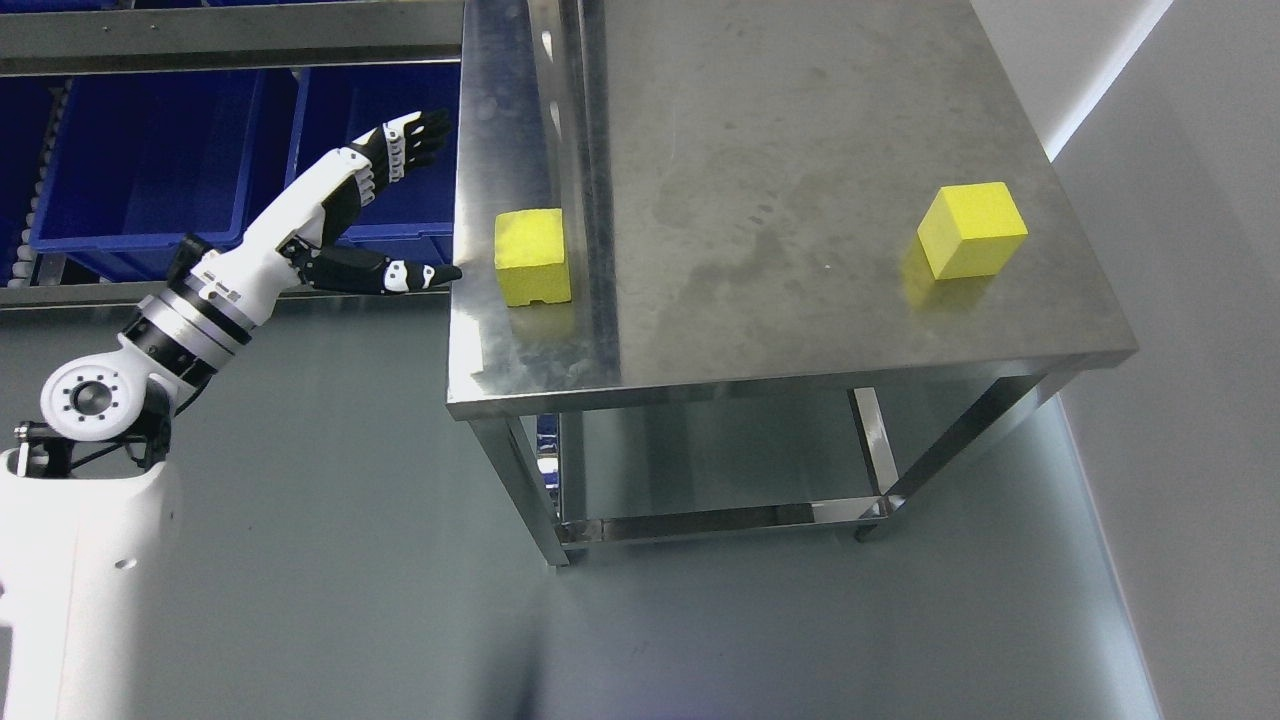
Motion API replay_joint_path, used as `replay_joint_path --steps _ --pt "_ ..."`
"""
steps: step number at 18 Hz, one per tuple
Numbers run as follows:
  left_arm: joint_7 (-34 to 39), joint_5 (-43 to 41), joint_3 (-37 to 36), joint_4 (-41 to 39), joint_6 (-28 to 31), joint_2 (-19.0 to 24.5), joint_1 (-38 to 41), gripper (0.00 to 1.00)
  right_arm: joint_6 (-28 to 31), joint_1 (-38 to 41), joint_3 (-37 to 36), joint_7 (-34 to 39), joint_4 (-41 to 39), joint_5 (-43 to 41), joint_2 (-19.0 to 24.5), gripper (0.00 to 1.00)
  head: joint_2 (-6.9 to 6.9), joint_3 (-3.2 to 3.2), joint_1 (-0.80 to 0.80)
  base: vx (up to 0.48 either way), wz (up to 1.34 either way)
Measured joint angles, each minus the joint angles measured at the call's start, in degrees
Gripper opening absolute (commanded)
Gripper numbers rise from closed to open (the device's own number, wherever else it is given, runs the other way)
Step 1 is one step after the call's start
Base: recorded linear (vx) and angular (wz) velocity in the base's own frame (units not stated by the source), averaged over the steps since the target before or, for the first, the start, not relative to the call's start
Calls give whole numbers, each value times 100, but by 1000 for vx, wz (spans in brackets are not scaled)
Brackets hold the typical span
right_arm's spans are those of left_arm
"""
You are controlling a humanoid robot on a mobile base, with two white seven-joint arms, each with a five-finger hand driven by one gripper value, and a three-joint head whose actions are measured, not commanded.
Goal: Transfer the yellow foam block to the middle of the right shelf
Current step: 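Reach the left hand toward the yellow foam cube nearest the robot, then close the left hand around the yellow foam cube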
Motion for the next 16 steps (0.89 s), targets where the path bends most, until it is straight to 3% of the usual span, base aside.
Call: replay_joint_path --steps 11,14,16 --pt "-310 -833 -1021 1053 16 -158 -637 98 0 0 0 -1 0 0 0 100 0 0 0 0 0" --pt "-287 -981 -1123 1281 -55 -258 -773 89 0 0 0 -1 0 0 0 100 0 0 0 0 0" --pt "-266 -1042 -1165 1415 -79 -318 -855 75 0 0 0 -1 0 0 0 100 0 0 0 -1 6"
